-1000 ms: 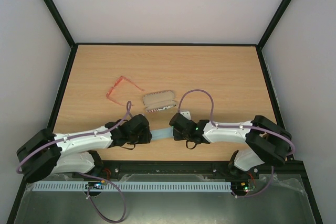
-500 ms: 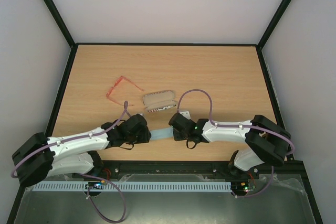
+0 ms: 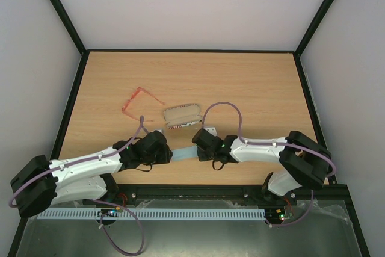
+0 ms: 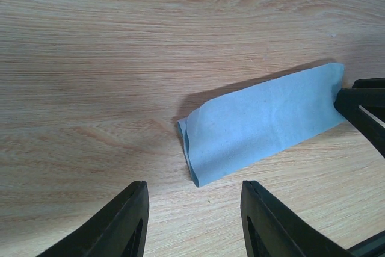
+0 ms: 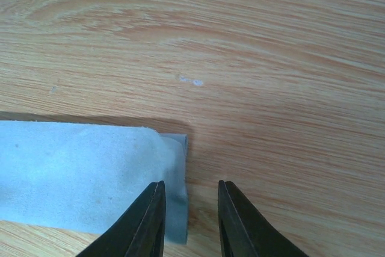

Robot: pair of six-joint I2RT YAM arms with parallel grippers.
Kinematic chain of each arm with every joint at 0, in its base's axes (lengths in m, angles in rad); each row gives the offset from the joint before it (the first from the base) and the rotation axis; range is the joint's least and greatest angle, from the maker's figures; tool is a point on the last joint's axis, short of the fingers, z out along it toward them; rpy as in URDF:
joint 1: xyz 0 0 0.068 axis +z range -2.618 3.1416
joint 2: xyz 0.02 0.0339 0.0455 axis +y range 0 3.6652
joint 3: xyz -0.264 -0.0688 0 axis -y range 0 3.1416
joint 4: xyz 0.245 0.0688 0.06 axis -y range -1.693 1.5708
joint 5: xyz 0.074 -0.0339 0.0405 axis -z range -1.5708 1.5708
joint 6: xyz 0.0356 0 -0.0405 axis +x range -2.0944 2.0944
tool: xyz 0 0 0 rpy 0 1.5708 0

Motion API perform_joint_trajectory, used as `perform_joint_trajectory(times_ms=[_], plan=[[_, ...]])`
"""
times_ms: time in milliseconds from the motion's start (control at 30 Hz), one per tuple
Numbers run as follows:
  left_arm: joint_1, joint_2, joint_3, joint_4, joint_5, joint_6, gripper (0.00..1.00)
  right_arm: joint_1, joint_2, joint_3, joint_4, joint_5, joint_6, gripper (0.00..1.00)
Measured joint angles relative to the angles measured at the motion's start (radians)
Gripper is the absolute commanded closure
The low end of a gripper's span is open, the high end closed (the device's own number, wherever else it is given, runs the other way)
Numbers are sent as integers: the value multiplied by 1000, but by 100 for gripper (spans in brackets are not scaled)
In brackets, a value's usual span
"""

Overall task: Organize the sunglasses
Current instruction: Pick up the glasses cleaning cloth from the center of the board.

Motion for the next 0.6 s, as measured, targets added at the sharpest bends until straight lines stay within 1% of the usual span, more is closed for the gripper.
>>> perform_joint_trajectory(times_ms=[200,300,500,600], plan=[[5,-19,0,-3,0,0,56,0,16,8,23,-11,0,76],[9,-25,-1,-2,0,0,56,0,23,11,32,-16,0,80],[14,-35,-9,-3,0,0,56,0,43,23,46,-17,-3,81],[14,-38,-14,-3,0,0,56,0,46,23,53,-17,-3,86]])
